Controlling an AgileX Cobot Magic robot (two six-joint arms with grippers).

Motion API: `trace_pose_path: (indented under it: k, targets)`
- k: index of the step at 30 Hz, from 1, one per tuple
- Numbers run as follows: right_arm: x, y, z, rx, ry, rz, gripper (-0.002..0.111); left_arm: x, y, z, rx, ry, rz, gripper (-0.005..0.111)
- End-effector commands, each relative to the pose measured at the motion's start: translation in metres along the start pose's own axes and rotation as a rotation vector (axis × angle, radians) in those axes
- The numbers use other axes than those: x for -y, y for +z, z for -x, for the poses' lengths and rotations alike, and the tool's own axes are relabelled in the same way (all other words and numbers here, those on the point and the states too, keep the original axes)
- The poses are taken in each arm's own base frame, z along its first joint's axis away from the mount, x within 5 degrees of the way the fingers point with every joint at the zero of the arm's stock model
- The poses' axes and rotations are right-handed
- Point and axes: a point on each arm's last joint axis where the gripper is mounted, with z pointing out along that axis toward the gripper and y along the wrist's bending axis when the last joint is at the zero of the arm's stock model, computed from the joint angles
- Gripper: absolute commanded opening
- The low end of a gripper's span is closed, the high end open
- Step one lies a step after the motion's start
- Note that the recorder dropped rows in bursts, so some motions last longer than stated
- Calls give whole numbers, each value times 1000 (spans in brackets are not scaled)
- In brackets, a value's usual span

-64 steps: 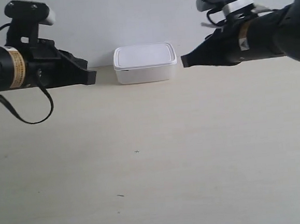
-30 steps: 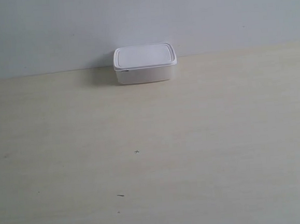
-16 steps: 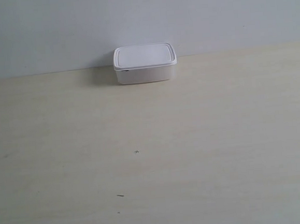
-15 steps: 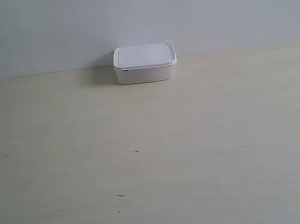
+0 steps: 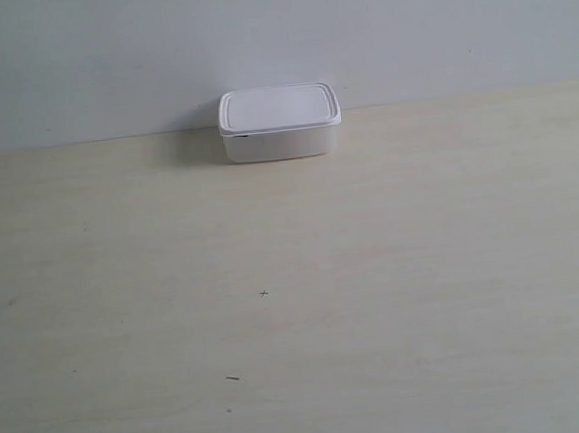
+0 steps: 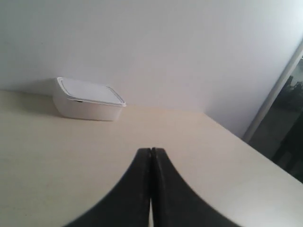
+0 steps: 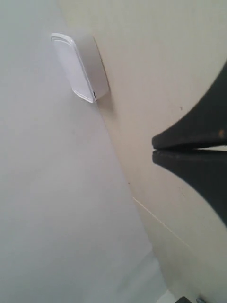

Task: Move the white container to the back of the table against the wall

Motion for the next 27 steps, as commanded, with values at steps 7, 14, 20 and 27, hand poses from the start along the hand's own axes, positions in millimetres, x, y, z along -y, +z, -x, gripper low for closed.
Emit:
trace_pose_path:
  k: [7, 14, 20, 27]
  targets:
    - [4, 0, 4, 70, -351, -37, 0, 4, -1, 0, 19, 306, -44, 0]
    - [5, 0, 4, 62, -436, -49, 0, -2, -1, -2, -11, 348, 13, 0]
    - [5, 0, 3, 62, -390, -43, 0, -2, -1, -2, -15, 351, 19, 0]
    - [5, 0, 3, 62, -390, -43, 0, -2, -1, -2, -15, 357, 19, 0]
